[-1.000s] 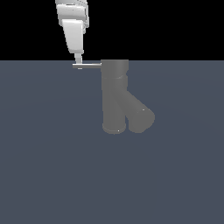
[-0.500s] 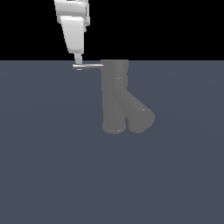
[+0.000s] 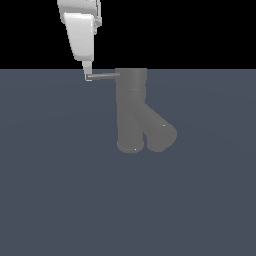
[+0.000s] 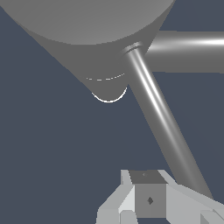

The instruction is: Turn on the faucet by rotating a designated handle.

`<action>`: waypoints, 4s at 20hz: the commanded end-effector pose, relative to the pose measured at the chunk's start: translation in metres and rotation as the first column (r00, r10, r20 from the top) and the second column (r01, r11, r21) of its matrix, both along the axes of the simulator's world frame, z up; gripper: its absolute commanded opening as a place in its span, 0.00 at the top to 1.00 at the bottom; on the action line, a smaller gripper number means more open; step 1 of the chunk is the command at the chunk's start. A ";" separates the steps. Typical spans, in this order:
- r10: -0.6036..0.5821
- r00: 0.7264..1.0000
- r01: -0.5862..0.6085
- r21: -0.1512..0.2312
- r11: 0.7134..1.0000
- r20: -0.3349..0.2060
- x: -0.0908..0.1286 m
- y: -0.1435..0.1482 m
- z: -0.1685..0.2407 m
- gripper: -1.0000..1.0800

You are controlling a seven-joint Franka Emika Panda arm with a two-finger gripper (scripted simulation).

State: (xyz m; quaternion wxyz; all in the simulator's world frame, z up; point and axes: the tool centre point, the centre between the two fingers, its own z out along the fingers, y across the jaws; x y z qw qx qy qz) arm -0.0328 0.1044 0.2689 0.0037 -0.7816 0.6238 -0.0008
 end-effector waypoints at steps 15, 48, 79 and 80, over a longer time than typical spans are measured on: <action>-0.003 1.000 0.002 -0.002 1.000 -0.002 -0.031 -0.034 0.000 1.00; -0.004 1.000 0.004 -0.004 1.000 -0.005 -0.047 -0.167 0.000 1.00; 0.002 1.000 -0.002 -0.004 1.000 -0.007 0.028 -0.223 0.000 1.00; 0.001 1.000 -0.001 -0.005 1.000 -0.007 0.031 -0.226 0.000 1.00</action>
